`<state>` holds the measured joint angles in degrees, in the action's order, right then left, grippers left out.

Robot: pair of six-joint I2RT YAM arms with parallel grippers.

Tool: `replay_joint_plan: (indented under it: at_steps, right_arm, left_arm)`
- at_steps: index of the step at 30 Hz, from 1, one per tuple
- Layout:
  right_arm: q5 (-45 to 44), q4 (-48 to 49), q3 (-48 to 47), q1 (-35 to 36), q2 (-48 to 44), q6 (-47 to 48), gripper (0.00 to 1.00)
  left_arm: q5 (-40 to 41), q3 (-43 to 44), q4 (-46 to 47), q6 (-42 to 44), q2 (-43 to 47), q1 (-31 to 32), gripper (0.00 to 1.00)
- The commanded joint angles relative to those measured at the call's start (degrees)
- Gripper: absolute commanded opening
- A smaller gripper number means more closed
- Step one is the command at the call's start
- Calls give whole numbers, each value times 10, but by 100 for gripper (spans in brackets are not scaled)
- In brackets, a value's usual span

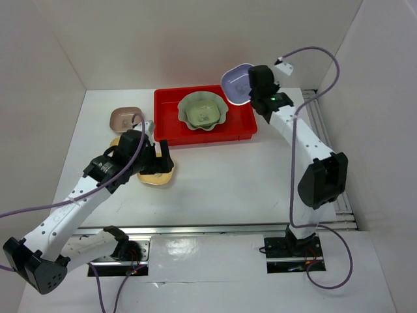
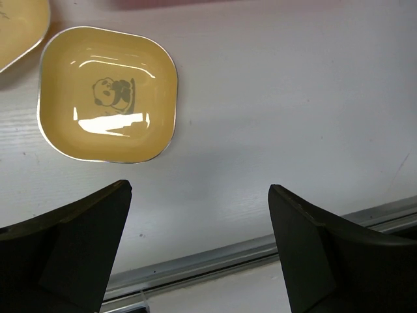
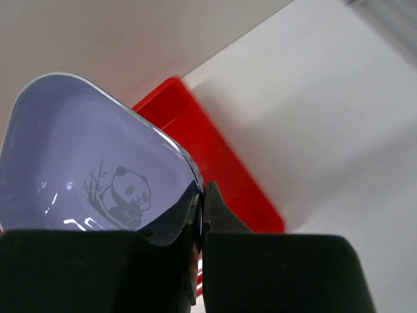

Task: Place the plates into the plastic bin on the countertop

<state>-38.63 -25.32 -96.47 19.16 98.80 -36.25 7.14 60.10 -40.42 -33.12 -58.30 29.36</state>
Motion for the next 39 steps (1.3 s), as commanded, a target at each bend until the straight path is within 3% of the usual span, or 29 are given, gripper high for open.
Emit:
replay_joint_plan:
  at_steps: [1,4,10,16,21,29,31,34,38,39]
  right_arm:
    - [-16,18,-52,62,52,-67,0]
    - [-36,2,-82,97,107,-117,0]
    - [-86,-95,-239,123,230,-195,0]
    - [-101,-123,-246,129,280,-264,0]
    - [-73,-105,-259,129,313,-263,0]
    - [-61,-115,-355,117,398,-243,2]
    - [-54,-115,-367,117,405,-237,9]
    - [-48,-91,-355,117,405,-223,48]
    - [-48,-54,-349,137,384,-197,87]
    - [-53,-47,-349,144,379,-181,91]
  left_arm:
    - [57,4,-3,-29,28,2,100]
    - [62,4,-3,-29,34,2,100]
    - [69,4,-13,-29,22,2,100]
    - [63,4,-13,-29,33,2,100]
    - [52,4,-13,-24,33,2,100]
    - [36,4,-8,-19,33,2,100]
    - [36,4,-8,-19,33,2,100]
    - [36,-2,-3,-19,38,2,100]
    - [36,-2,-3,-19,38,2,100]
    - [36,-2,-3,-19,38,2,100]
